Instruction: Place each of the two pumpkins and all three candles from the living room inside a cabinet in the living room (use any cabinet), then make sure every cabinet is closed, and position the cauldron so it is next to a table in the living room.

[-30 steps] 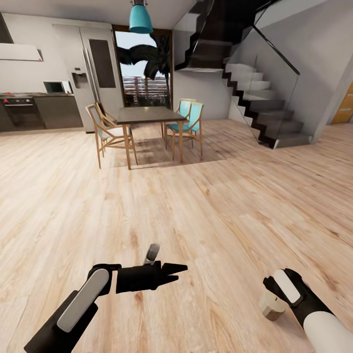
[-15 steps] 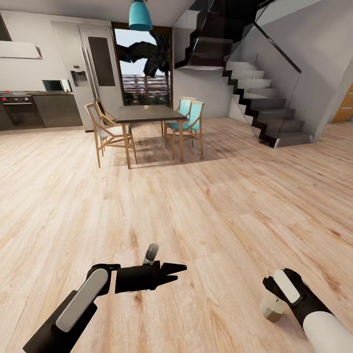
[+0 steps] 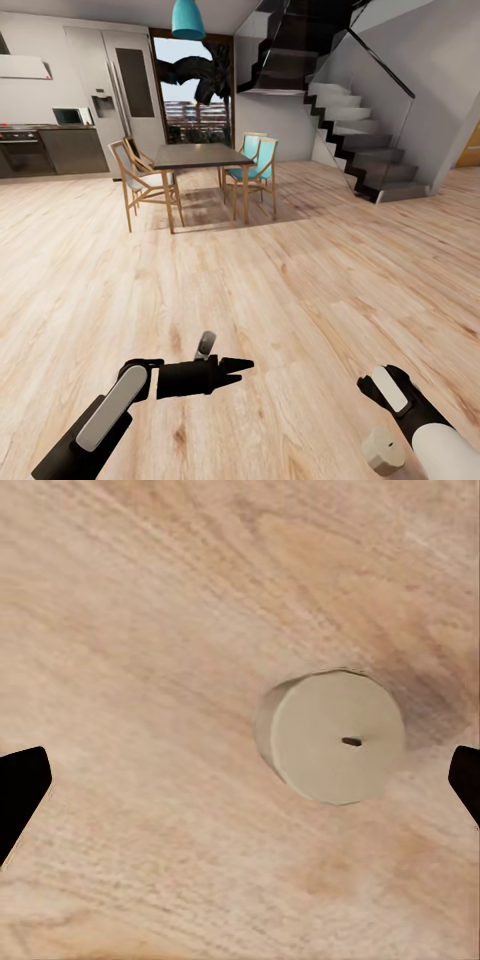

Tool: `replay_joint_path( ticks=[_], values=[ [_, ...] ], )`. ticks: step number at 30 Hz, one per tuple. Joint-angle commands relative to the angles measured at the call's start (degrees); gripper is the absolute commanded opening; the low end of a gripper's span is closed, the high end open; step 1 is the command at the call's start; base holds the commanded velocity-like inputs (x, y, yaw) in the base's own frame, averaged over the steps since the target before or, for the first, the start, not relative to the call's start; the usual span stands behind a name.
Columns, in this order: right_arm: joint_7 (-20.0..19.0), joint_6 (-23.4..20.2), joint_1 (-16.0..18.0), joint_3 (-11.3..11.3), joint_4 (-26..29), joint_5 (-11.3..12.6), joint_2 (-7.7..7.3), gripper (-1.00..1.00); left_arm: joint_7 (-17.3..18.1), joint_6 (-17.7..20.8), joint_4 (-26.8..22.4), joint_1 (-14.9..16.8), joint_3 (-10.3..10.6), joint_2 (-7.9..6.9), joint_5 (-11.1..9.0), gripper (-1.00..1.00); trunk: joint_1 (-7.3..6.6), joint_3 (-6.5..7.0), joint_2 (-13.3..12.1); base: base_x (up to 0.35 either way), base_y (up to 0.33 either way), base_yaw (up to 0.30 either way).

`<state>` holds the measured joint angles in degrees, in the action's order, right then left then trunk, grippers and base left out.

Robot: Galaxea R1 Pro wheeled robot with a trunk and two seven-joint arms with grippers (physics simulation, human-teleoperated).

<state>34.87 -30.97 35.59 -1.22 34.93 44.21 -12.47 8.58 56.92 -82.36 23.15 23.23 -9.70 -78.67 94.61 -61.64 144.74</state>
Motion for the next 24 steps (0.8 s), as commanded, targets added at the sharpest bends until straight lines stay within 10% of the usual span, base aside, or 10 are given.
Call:
replay_joint_path(
  ticks=[1, 24],
  values=[
    [0.4, -0.2, 0.0, 0.0, 0.1, 0.4, -0.01, 1.0, 0.6, 0.0, 0.0, 0.1, 0.1, -0.04, 0.5, 1.0, 0.01, -0.05, 0.0, 0.155, -0.208, 0.0],
    [0.4, -0.2, 0.0, 0.0, 0.1, 0.4, -0.01, 1.0, 0.6, 0.0, 0.0, 0.1, 0.3, 0.03, 0.6, 1.0, 0.01, -0.05, 0.0, 0.024, -0.109, 0.0]
  ],
)
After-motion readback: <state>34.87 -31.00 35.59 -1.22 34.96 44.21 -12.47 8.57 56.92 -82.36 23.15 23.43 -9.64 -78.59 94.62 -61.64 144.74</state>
